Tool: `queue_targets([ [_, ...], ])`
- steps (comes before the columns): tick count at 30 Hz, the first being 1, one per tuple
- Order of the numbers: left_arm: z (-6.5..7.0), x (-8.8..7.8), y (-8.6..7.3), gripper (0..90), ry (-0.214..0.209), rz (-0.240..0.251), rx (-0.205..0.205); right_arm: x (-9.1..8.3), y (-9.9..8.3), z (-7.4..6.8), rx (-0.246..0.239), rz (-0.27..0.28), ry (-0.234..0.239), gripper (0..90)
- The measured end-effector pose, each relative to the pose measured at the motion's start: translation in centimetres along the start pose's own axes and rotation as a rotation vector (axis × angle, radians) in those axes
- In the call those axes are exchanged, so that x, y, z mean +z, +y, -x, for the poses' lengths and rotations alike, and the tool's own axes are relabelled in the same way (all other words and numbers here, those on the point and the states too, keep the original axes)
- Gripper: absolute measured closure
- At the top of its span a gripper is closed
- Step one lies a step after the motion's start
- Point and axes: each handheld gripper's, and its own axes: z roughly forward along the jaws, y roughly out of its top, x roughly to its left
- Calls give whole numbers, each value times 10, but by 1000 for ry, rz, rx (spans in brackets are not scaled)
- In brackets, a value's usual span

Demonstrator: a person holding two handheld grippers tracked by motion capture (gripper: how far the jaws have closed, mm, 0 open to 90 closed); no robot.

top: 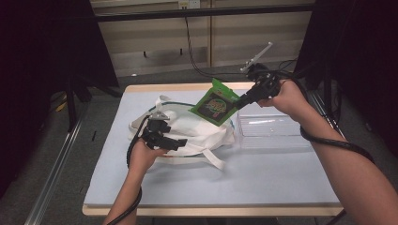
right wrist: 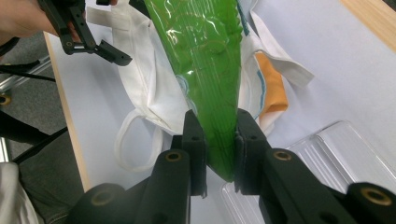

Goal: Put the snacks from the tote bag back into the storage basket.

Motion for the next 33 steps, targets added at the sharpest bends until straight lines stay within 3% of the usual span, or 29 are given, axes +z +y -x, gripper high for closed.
queue_targets([
  [11,2,0,1,104,-6,6,11,-17,-7,5,9,22,4,779],
  [30,4,3,2,105,-10,-11,23,-37,-25,18,39,8,-24,778],
  [33,4,3,2,105,-13,5,6,-40,-29,21,47,2,-33,778],
])
